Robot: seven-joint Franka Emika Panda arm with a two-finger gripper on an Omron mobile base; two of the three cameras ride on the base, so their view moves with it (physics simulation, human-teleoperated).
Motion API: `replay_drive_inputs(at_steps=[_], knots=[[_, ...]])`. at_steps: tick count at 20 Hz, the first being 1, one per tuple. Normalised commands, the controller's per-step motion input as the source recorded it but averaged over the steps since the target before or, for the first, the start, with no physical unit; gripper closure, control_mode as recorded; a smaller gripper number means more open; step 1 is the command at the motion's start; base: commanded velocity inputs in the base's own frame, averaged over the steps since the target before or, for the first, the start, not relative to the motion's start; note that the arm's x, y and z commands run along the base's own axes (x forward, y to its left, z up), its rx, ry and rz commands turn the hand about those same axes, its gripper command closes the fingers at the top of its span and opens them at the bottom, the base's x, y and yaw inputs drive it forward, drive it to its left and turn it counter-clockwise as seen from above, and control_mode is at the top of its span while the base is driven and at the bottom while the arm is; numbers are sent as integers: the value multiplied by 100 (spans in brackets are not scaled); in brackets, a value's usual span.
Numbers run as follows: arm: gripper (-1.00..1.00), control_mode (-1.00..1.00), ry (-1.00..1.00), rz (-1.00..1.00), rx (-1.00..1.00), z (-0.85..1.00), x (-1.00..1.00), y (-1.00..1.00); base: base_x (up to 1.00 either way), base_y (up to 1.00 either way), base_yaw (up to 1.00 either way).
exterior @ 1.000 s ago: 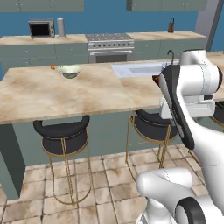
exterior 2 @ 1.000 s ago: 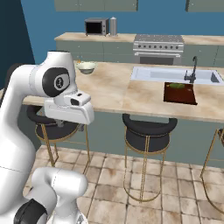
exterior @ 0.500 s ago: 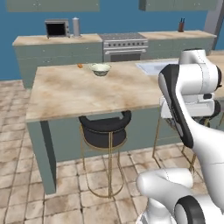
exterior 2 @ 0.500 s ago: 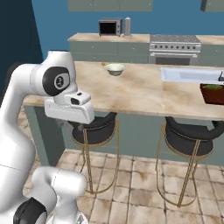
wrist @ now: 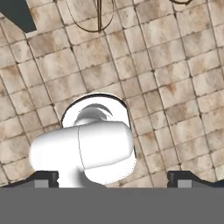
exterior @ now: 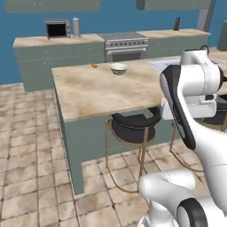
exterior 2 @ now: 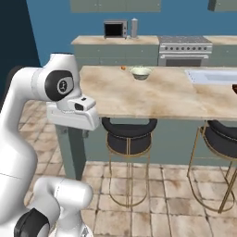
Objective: Place the two vegetables and bowl onto the tray for setting up a vegetable dip station.
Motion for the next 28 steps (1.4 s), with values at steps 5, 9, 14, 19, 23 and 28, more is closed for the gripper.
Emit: replay_drive_inputs(at_steps=[5,9,14,19,23,28], knots=[[-100,100,0,0,0,0,0,0,12,100,-33],[-100,100,0,0,0,0,0,0,24,100,-37],[-100,100,0,0,0,0,0,0,40,100,-38],[-100,100,0,0,0,0,0,0,40,100,-36],[-100,100,0,0,0,0,0,0,42,100,-36],[-100,100,0,0,0,0,0,0,42,100,-35]])
